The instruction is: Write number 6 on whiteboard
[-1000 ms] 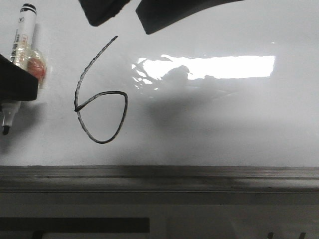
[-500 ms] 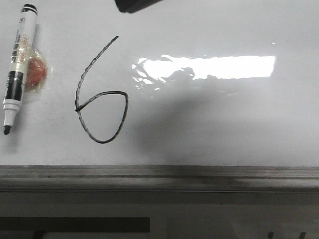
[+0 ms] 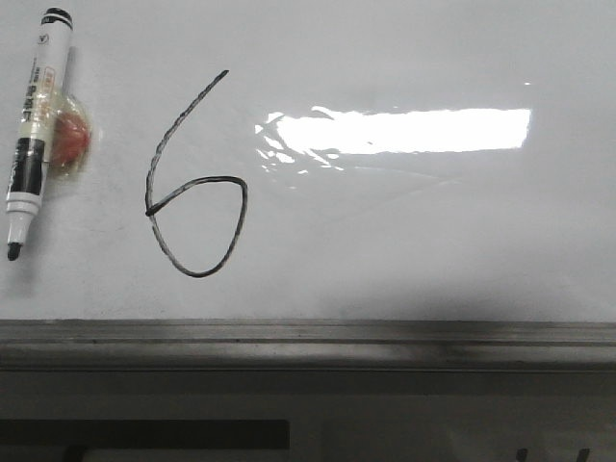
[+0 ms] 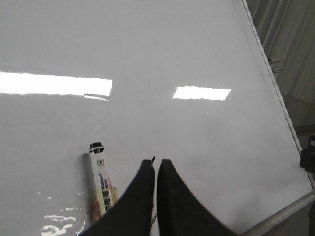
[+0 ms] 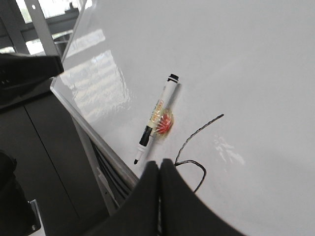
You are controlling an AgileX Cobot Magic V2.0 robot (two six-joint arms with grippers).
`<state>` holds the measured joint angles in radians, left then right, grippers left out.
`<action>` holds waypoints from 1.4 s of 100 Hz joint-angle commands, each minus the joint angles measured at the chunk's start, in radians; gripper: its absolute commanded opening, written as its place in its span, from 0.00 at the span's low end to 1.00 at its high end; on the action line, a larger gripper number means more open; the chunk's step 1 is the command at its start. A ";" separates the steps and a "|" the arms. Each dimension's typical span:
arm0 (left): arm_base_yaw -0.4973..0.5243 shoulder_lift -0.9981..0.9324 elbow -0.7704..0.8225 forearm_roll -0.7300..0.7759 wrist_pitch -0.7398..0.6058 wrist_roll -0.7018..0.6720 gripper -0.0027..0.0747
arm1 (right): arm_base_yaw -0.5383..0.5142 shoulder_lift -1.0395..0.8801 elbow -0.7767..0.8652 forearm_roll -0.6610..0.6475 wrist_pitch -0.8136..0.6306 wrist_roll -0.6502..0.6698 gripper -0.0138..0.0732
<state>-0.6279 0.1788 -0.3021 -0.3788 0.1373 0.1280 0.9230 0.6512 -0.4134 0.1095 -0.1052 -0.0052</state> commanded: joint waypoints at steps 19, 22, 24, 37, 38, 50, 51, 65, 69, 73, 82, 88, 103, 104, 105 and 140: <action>0.001 -0.061 0.063 0.043 0.003 -0.001 0.01 | -0.008 -0.298 0.197 -0.012 -0.123 -0.008 0.09; 0.001 -0.061 0.067 0.045 0.003 -0.001 0.01 | -0.008 -0.326 0.215 -0.012 -0.123 -0.008 0.09; 0.001 -0.061 0.070 0.045 0.000 -0.001 0.01 | -0.008 -0.346 0.227 -0.012 -0.123 -0.008 0.09; 0.001 -0.061 0.070 0.045 -0.001 -0.001 0.01 | -0.008 -0.435 0.291 -0.012 -0.123 -0.008 0.09; 0.001 -0.061 0.070 0.045 -0.001 -0.001 0.01 | -0.008 -0.442 0.293 -0.012 -0.123 -0.008 0.09; 0.001 -0.061 0.070 0.045 -0.001 -0.001 0.01 | -0.008 -0.465 0.315 -0.012 -0.107 -0.008 0.09; 0.001 -0.061 0.070 0.045 -0.001 -0.001 0.01 | -0.008 -0.465 0.315 -0.012 -0.102 -0.008 0.09; 0.001 -0.061 0.070 0.045 -0.001 -0.001 0.01 | -0.008 -0.463 0.315 -0.012 -0.094 -0.008 0.09; 0.001 -0.061 0.070 0.045 -0.001 -0.001 0.01 | -0.008 -0.463 0.315 -0.012 -0.094 -0.008 0.09; 0.001 -0.061 0.070 0.045 -0.001 -0.001 0.01 | -0.008 -0.463 0.315 -0.012 -0.094 -0.008 0.09; 0.001 -0.061 0.070 0.045 -0.001 -0.001 0.01 | -0.008 -0.463 0.315 -0.012 -0.094 -0.008 0.09; 0.001 -0.061 0.070 0.045 -0.001 -0.001 0.01 | -0.008 -0.463 0.315 -0.012 -0.094 -0.008 0.09; 0.001 -0.061 0.070 0.045 -0.001 -0.001 0.01 | -0.008 -0.463 0.315 -0.012 -0.094 -0.008 0.09; 0.001 -0.061 0.070 0.045 -0.001 -0.001 0.01 | -0.008 -0.463 0.315 -0.012 -0.094 -0.008 0.08; 0.001 -0.061 0.070 0.045 -0.001 -0.001 0.01 | -0.008 -0.463 0.315 -0.012 -0.094 -0.008 0.09; 0.025 -0.061 0.099 0.078 -0.006 -0.001 0.01 | -0.008 -0.463 0.315 -0.012 -0.094 -0.008 0.08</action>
<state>-0.6225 0.1091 -0.1932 -0.3221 0.2083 0.1280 0.9230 0.1827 -0.0732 0.1095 -0.1287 -0.0052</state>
